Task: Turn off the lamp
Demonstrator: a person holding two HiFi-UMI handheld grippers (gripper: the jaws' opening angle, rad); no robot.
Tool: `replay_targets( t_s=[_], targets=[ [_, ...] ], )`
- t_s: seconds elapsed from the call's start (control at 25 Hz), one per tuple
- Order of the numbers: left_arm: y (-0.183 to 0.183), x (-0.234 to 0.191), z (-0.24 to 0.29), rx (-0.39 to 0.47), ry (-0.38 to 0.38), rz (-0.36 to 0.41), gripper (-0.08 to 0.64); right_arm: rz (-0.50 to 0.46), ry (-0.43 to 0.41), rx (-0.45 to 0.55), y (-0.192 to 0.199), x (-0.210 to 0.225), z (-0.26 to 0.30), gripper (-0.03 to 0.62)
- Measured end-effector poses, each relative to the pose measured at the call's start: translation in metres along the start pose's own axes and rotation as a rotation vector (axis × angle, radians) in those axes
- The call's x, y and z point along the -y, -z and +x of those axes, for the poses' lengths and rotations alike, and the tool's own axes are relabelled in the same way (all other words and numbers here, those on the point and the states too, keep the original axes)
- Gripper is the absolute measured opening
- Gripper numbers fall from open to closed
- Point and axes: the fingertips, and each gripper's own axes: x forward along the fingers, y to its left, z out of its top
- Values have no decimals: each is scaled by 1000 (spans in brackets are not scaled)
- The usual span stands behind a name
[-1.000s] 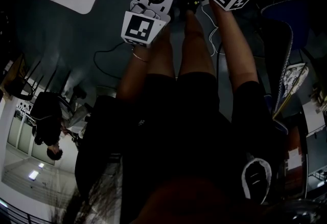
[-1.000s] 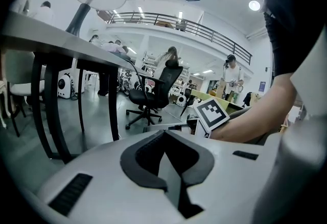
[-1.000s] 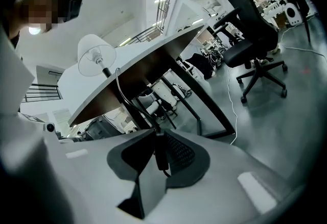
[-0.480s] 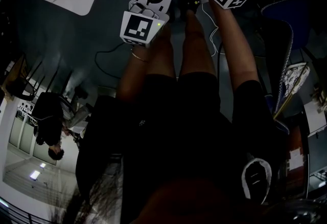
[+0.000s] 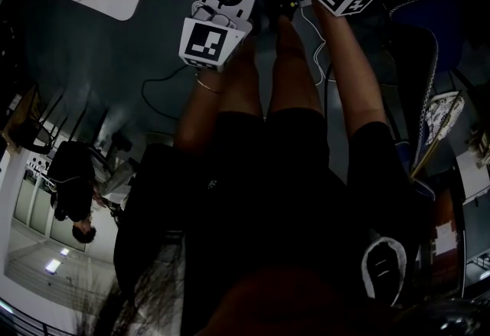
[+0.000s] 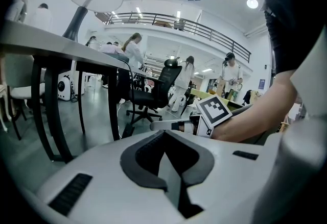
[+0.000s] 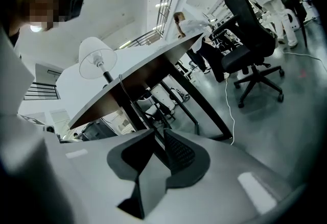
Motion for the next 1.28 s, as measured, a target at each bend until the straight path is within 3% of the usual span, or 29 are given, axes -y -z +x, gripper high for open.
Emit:
replay_targets(
  t_s=[0.6,1.28],
  targets=[
    [-24,4,-13,32,11,29,6,-9,6,60,-22,-21,-25,2],
    [-96,24,-34,52,76,99,6,-46,-23,118,-95,-101,-74,2]
  ],
)
